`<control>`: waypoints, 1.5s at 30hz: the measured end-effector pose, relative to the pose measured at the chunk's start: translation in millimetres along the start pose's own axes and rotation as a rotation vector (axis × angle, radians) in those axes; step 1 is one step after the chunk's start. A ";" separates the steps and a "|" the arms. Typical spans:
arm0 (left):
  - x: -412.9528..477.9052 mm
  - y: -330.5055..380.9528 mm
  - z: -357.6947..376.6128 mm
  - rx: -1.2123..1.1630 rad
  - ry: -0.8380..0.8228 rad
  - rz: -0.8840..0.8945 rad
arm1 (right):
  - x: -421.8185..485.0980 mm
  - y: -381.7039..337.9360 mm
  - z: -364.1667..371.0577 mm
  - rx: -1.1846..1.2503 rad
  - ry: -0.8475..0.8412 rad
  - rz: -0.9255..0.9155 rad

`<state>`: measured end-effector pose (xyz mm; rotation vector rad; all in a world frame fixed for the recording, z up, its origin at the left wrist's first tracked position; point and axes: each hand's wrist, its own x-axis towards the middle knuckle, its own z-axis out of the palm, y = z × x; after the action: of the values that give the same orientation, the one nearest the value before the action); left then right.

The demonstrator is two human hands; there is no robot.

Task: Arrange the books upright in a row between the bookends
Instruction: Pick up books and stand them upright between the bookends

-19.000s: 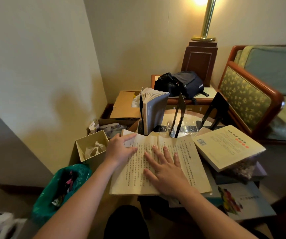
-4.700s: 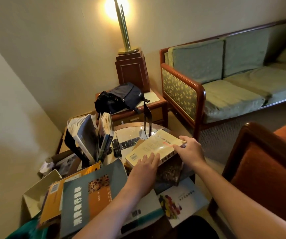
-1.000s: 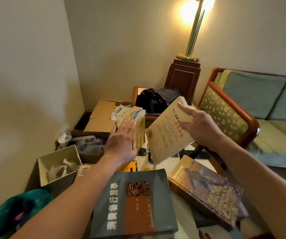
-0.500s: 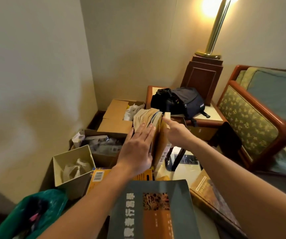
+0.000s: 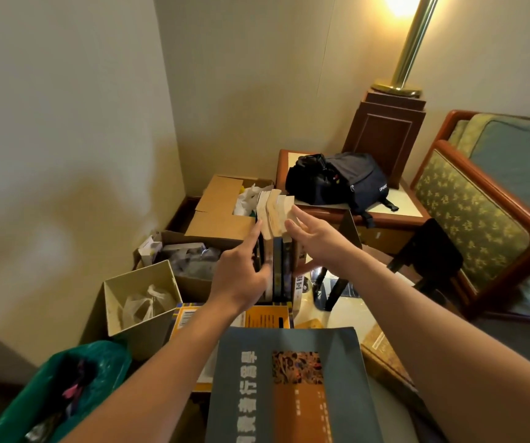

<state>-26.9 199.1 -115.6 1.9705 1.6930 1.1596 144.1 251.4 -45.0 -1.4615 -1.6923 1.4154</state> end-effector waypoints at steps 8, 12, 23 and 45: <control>-3.1 -8.2 -5.6 -0.005 -0.040 0.047 | 0.3 9.2 -1.6 -0.251 0.082 -0.048; -8.3 -1.0 -12.5 0.030 -0.039 0.069 | -10.3 16.0 -3.3 -0.245 0.174 -0.066; -36.5 9.4 -27.4 0.097 -0.039 -0.046 | -50.0 21.2 -3.3 -0.228 0.232 -0.114; -150.5 12.9 -8.9 0.353 -0.320 -0.231 | -168.2 90.3 40.2 -0.537 0.151 -0.049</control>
<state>-21.8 53.9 -158.2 1.9500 1.9789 0.4597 198.1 71.7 -98.3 -1.7309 -2.0880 0.8271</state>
